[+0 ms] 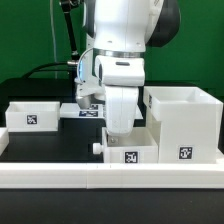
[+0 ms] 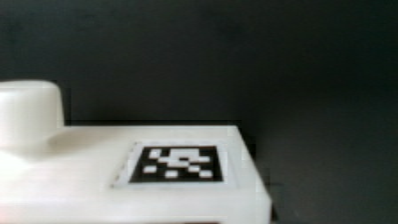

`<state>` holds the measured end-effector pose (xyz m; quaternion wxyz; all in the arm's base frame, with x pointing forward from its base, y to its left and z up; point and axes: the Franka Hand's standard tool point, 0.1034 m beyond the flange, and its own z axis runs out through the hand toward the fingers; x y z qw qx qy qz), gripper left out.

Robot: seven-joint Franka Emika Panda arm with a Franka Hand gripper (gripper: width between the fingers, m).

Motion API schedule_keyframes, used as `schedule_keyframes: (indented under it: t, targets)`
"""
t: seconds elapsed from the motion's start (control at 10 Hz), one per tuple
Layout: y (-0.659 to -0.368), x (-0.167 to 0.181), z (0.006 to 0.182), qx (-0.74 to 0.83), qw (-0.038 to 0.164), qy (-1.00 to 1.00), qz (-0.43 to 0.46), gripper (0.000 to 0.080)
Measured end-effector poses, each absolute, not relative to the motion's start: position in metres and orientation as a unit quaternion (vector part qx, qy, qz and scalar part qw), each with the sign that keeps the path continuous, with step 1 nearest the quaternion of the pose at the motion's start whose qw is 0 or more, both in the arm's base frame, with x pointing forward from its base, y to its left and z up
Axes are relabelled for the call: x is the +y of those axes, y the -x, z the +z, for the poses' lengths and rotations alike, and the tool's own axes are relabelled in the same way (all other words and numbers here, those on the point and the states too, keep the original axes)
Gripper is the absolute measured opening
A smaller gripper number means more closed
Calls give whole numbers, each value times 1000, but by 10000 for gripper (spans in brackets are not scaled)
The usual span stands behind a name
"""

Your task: Assemble drawer

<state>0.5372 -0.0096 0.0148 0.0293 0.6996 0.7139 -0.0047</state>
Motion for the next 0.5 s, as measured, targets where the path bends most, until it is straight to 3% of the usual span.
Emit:
schedule_keyframes:
  t: [0.5]
  targets:
    - [-538,-10,15,715,31,-699,-4,42]
